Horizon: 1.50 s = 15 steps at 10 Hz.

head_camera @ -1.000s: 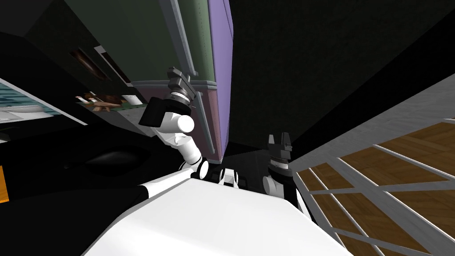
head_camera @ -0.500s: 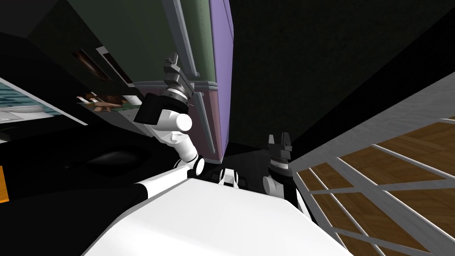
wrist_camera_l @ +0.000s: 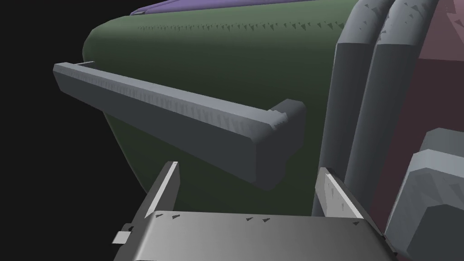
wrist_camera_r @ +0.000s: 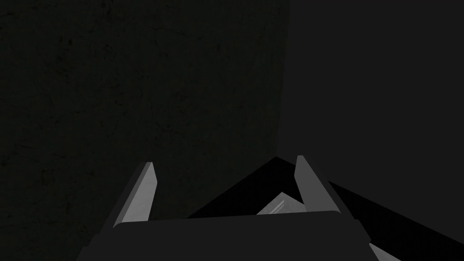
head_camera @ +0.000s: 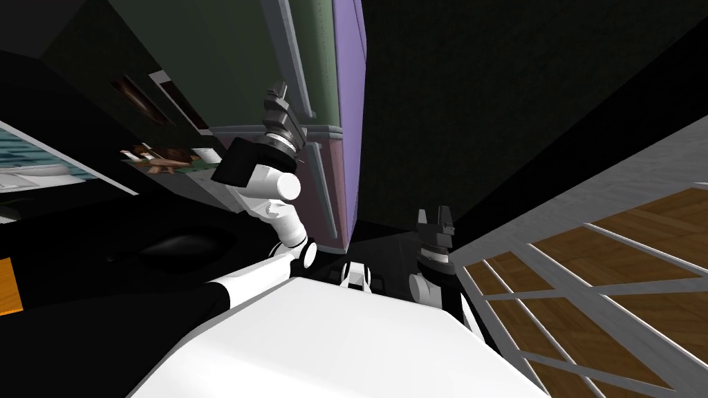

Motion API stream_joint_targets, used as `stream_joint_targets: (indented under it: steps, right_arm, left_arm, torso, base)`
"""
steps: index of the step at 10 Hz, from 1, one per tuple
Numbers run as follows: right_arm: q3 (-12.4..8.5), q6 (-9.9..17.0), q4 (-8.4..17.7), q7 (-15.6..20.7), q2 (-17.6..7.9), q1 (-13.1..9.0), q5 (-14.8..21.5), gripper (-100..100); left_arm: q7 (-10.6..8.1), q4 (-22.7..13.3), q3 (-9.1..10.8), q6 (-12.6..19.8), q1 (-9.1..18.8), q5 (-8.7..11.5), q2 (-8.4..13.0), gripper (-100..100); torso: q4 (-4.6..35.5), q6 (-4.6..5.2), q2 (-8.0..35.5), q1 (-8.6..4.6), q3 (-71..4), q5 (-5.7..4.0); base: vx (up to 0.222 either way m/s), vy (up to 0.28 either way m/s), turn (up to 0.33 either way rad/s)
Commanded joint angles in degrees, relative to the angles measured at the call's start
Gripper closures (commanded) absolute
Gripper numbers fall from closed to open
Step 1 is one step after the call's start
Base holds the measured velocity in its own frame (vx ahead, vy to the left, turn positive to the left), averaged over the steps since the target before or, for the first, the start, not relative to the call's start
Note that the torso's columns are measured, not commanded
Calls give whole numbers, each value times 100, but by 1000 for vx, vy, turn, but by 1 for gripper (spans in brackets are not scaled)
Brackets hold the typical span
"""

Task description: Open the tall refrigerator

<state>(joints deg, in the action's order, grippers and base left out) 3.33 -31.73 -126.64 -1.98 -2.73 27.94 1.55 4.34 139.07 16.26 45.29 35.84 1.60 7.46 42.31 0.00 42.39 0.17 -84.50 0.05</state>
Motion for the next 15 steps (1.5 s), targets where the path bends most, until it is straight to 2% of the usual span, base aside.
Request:
stream_joint_targets:
  steps: [1, 3, 4, 5, 8, 9, 10, 12, 13, 14, 15]
  right_arm:
    - [0, 0, 0, 0, 0, 0, 0, 0]
    - [0, 0, 0, 0, 0, 0, 0, 0]
    - [1, 0, 0, 0, 1, 0, 0, 0]
    - [1, 0, 0, 0, 1, 1, 0, 0]
    - [1, 0, 0, 0, 1, 2, 0, 0]
    - [1, 0, 0, 0, 1, 2, 0, 0]
    - [1, 0, 0, 0, 1, 1, 0, 0]
    - [1, 0, 0, 0, 1, -1, 0, 0]
    - [1, 0, 0, 0, 1, -1, 0, 0]
    - [1, 0, 0, 0, 1, 0, 0, 0]
    - [-1, 0, 0, 0, -1, -2, 0, 0]
  left_arm:
    - [145, -230, -158, 200, 236, 13, -60, -100]
    - [211, -341, -234, 298, 343, 25, -127, -100]
    - [191, -267, -222, 247, 264, 18, -125, -100]
    - [184, -303, -184, 441, 478, 4, -85, -100]
    - [163, -347, -121, 704, 786, -15, -20, -100]
    - [170, -337, -147, 624, 710, -23, -47, -100]
    - [180, -310, -174, 485, 530, 1, -74, 100]
    - [195, -281, -216, 310, 324, 14, -117, 100]
    - [188, -273, -189, 396, 400, 14, -92, 100]
    - [161, -49, -240, 675, 480, 243, -177, 100]
    - [161, -49, -240, 688, 480, 243, -177, 100]
  torso:
    - [0, 0, -1, -4, 0, -1]
    - [-4, 0, -15, -26, -9, -8]
    - [-5, 1, -18, -32, -12, -10]
    - [-5, 0, -19, -35, -12, -10]
    - [-7, 0, -22, -17, -15, -5]
    - [-4, 0, -15, -15, -9, -4]
    - [-1, 0, 1, -16, 0, -4]
    - [-8, 5, -4, -17, -3, -4]
    - [-3, 5, -7, -24, -4, -9]
    - [1, 4, -17, -29, -11, -14]
    - [18, 12, 31, 1, 15, -14]
  base:
    - [-51, 102, -2]
    - [-31, 70, 0]
    - [-13, 23, -2]
    - [31, 7, 6]
    - [67, 10, 5]
    - [35, 5, 1]
    - [-39, -10, -2]
    - [-86, -14, -6]
    - [-37, -2, 2]
    - [-164, 164, -74]
    - [-169, 258, -102]
